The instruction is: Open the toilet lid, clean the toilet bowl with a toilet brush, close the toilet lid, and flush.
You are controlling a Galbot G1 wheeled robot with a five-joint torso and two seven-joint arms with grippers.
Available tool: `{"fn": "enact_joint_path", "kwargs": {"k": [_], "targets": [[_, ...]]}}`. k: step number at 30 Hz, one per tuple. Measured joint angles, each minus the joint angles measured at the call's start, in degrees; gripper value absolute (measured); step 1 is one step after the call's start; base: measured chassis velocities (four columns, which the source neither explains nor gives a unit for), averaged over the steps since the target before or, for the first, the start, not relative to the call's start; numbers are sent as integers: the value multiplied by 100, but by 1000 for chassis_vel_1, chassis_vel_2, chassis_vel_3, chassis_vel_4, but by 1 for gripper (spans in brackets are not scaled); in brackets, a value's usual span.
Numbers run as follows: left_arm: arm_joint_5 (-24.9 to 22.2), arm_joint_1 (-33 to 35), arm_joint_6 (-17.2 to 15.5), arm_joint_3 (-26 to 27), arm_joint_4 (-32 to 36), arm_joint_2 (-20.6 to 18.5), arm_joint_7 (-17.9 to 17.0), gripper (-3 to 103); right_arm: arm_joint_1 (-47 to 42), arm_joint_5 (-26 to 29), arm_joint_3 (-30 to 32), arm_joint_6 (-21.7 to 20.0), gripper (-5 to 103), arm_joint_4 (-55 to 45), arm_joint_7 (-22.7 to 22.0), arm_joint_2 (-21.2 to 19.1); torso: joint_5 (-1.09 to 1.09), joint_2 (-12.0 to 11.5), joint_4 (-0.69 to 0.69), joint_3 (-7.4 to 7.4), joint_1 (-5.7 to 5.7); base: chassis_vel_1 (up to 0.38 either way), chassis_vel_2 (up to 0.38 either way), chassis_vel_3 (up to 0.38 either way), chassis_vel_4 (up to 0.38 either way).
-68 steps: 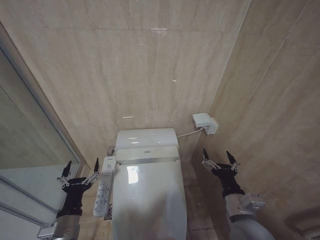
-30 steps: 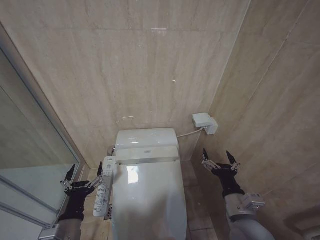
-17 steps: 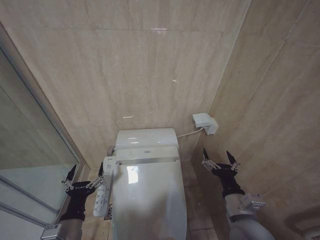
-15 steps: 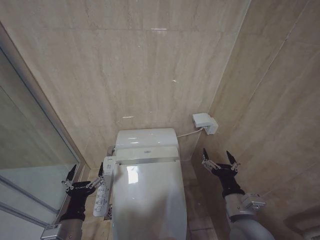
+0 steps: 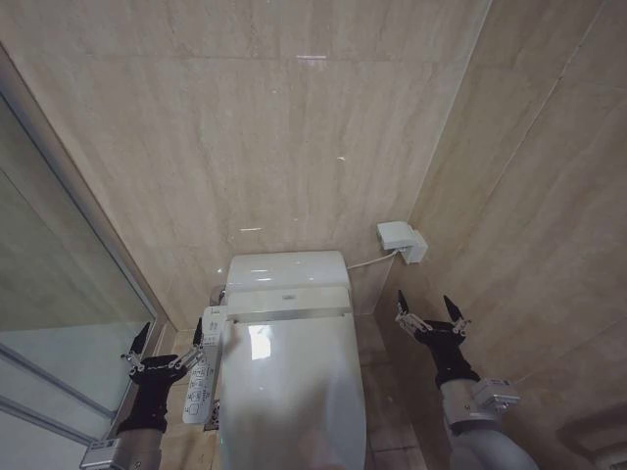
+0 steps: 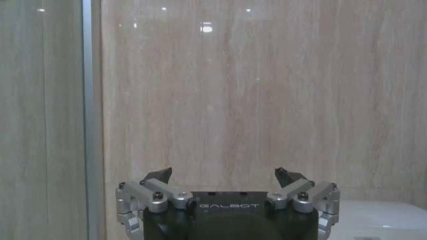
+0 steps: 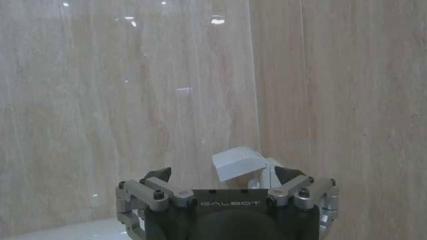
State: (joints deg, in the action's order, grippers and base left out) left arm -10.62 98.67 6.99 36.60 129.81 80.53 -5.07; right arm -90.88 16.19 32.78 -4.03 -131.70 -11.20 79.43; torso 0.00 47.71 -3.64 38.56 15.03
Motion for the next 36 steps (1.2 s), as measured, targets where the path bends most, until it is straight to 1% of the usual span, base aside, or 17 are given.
{"fn": "enact_joint_path", "kwargs": {"k": [9,20,22,36], "targets": [[-1,-1,-2,0,0,0,-1,100,1,0,0,0,100,0,0,0,1,0,0,1,2,34,-48,-47,45],[-2,2,-2,0,0,0,-1,100,0,0,0,0,100,0,0,0,0,1,1,-1,-3,179,-186,-167,170],[-2,4,-2,0,0,0,-1,100,-2,0,0,0,100,0,0,0,1,3,-1,-3,-7,131,-111,-158,105],[-2,-1,-2,-1,1,0,-1,100,2,0,0,0,100,0,0,0,0,-2,0,2,4,8,-7,1,4]]}}
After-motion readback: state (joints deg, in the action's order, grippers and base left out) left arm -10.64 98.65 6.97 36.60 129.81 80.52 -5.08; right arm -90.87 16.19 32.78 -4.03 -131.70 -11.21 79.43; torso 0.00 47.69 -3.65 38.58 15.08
